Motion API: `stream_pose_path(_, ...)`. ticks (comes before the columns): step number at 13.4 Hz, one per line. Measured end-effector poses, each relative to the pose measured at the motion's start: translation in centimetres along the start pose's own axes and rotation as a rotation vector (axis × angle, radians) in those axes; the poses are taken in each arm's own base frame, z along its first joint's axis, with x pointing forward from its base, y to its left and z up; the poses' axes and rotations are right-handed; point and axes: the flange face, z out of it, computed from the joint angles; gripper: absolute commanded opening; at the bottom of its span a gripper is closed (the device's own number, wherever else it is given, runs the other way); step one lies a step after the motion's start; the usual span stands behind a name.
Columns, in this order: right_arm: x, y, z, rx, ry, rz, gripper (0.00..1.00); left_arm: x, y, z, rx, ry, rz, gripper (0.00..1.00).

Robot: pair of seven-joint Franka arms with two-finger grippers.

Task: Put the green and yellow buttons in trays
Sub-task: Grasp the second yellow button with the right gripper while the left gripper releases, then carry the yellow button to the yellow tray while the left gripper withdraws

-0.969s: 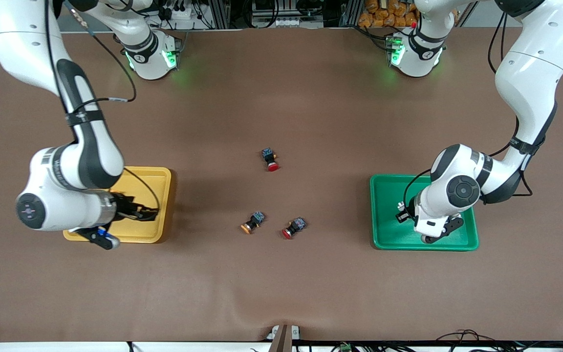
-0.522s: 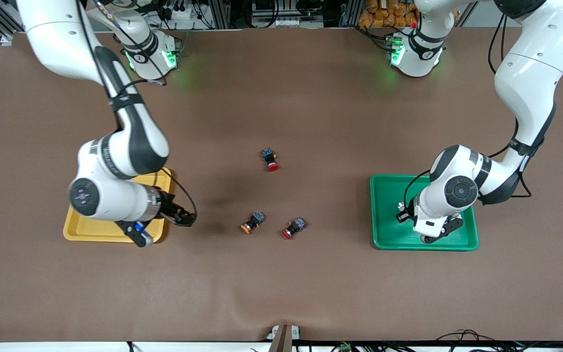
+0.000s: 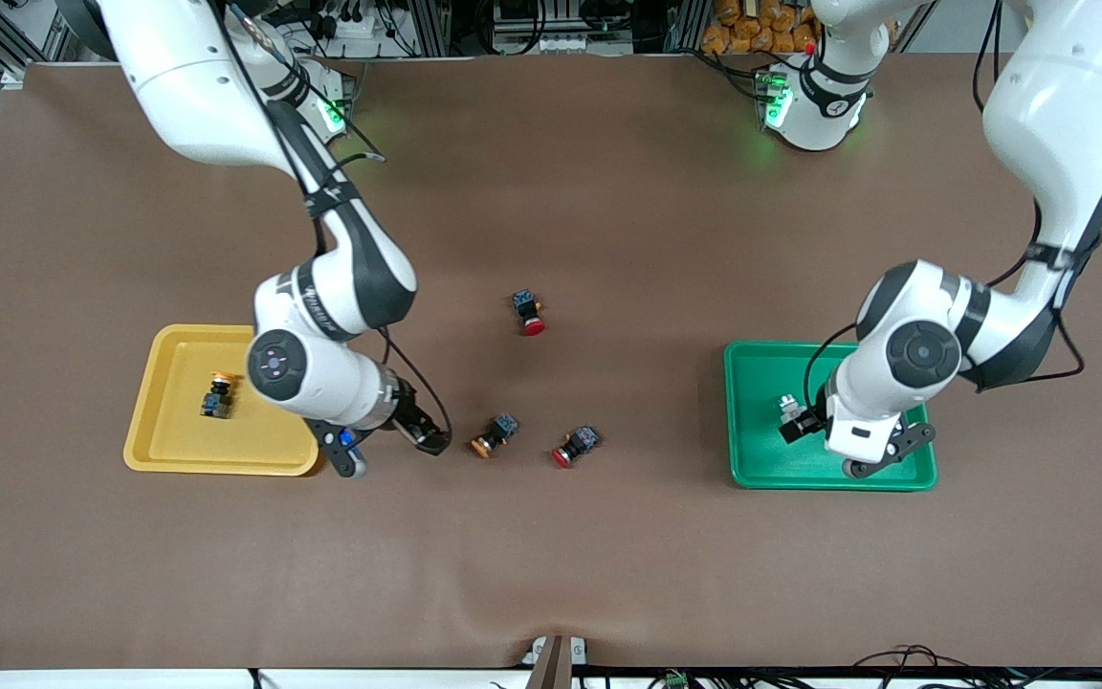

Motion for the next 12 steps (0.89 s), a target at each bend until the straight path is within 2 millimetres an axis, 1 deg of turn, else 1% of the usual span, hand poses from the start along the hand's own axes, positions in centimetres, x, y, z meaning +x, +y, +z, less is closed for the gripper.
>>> stream_pose_path(1,-0.5,-0.4,0.7,0.013,0.005,0.009,1.00,-0.7,0.5,-2.1,0.007,0.018,0.014,1.00)
stream_pose_path(3,-1.7,-1.5,2.7,0.051,0.018,0.038,1.00,-2.1,1.3,-5.2,0.019,0.047,0.041,1.00)
stream_pose_path(5,-3.4,-2.8,5.7,0.074,0.024,0.061,1.00,-3.1,1.9,-8.0,0.015,0.044,0.072,1.00)
stream_pose_path(6,-4.1,-3.4,7.4,0.074,0.025,0.060,1.00,-3.4,2.1,-10.0,-0.004,0.035,0.097,1.00)
stream_pose_path(8,-4.5,-3.9,9.8,0.059,0.045,0.033,1.00,-3.1,1.6,-13.5,-0.030,0.052,0.158,1.00)
stream_pose_path(10,-4.3,-3.8,11.1,0.038,0.077,0.003,1.00,-2.8,0.7,-16.0,-0.013,0.064,0.217,1.00)
stream_pose_path(11,-4.3,-3.7,11.6,0.029,0.082,-0.003,0.95,-2.7,0.3,-17.0,0.005,0.056,0.245,1.00)
stream_pose_path(12,-4.3,-3.6,12.1,0.021,0.086,-0.009,0.72,-2.6,0.0,-18.1,0.018,0.047,0.274,1.00)
